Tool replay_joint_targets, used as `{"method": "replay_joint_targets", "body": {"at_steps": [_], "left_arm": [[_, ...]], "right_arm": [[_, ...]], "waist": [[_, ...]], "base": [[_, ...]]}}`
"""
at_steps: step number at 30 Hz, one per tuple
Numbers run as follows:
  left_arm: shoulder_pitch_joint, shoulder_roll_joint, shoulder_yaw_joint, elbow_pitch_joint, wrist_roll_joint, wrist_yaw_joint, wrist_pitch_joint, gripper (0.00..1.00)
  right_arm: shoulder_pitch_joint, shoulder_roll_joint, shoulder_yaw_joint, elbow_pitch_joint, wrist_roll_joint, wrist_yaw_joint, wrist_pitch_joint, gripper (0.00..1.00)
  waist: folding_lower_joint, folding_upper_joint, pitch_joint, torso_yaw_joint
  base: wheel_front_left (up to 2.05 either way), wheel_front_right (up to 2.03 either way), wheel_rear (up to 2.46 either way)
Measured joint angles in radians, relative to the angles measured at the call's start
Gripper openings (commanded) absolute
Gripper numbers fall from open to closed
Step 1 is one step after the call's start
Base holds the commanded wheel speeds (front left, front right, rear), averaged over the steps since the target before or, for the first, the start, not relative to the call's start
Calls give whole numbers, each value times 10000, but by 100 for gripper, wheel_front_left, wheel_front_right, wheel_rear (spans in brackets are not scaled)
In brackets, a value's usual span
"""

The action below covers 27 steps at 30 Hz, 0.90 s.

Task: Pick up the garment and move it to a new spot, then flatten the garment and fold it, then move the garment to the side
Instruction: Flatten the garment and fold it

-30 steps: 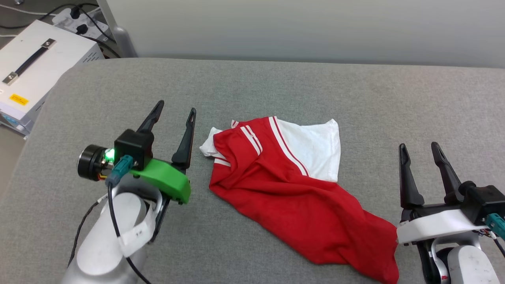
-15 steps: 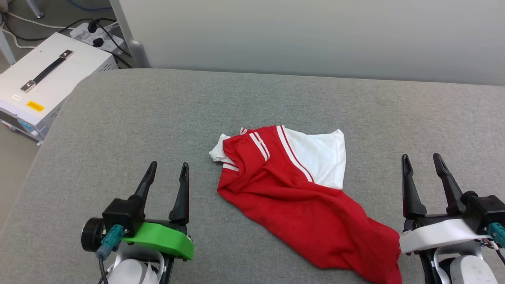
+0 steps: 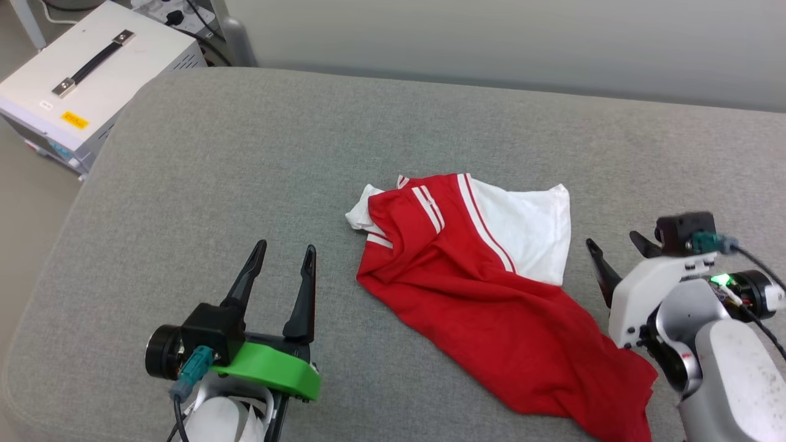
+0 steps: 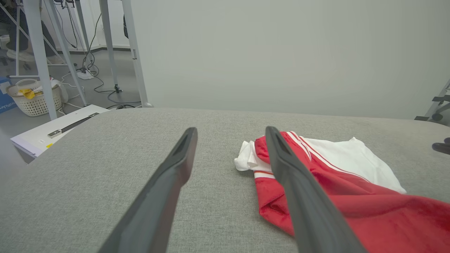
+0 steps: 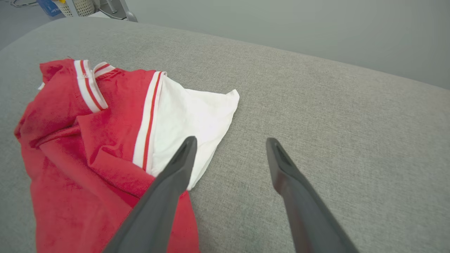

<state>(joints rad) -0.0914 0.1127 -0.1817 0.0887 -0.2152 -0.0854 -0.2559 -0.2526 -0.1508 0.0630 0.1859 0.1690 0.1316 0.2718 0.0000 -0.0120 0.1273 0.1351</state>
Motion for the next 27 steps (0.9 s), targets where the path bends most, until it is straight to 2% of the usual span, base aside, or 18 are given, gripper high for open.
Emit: {"method": "replay_joint_targets", "body": {"at_steps": [4, 6, 11, 18, 19, 20, 21, 27], "left_arm": [[-224, -203, 17, 61, 82, -157, 0, 100], [-333, -265, 4, 100, 128, -174, 0, 100], [-572, -422, -35, 163, 178, -265, 0, 100], [-688, -506, 54, 159, 268, -336, 0, 100], [-688, -510, 69, 159, 288, -339, 0, 100], [-688, -516, 90, 159, 311, -343, 0, 100], [-688, -522, 113, 161, 313, -347, 0, 100], [-689, -546, 224, 259, 389, -351, 0, 100]], "right_arm": [[-1052, -353, 324, 744, 303, 0, 2374, 100], [-1449, -529, 483, 1055, 324, -2, 3101, 100], [-2376, -709, 564, 1860, 368, 0, 4048, 100], [-2965, -917, 765, 2671, 290, -2, 4424, 100], [-3014, -951, 811, 2721, 290, -2, 4424, 51], [-3051, -1001, 882, 2782, 291, -2, 4405, 18], [-3051, -1035, 951, 2826, 297, -2, 4337, 0], [-3049, -1156, 1112, 2903, 336, 8, 3578, 0]], "waist": [[0, 0, 357, 294], [0, 0, 508, 462], [0, 0, 900, 931], [0, 0, 1357, 1474], [0, 0, 1401, 1517], [0, 0, 1453, 1561], [0, 0, 1498, 1593], [1, 0, 1492, 1467]], "base": [[0, 0, 0], [0, 0, 0], [0, 0, 0], [0, 0, 0], [0, 0, 0], [0, 0, 0], [0, 0, 0], [0, 0, 0]]}}
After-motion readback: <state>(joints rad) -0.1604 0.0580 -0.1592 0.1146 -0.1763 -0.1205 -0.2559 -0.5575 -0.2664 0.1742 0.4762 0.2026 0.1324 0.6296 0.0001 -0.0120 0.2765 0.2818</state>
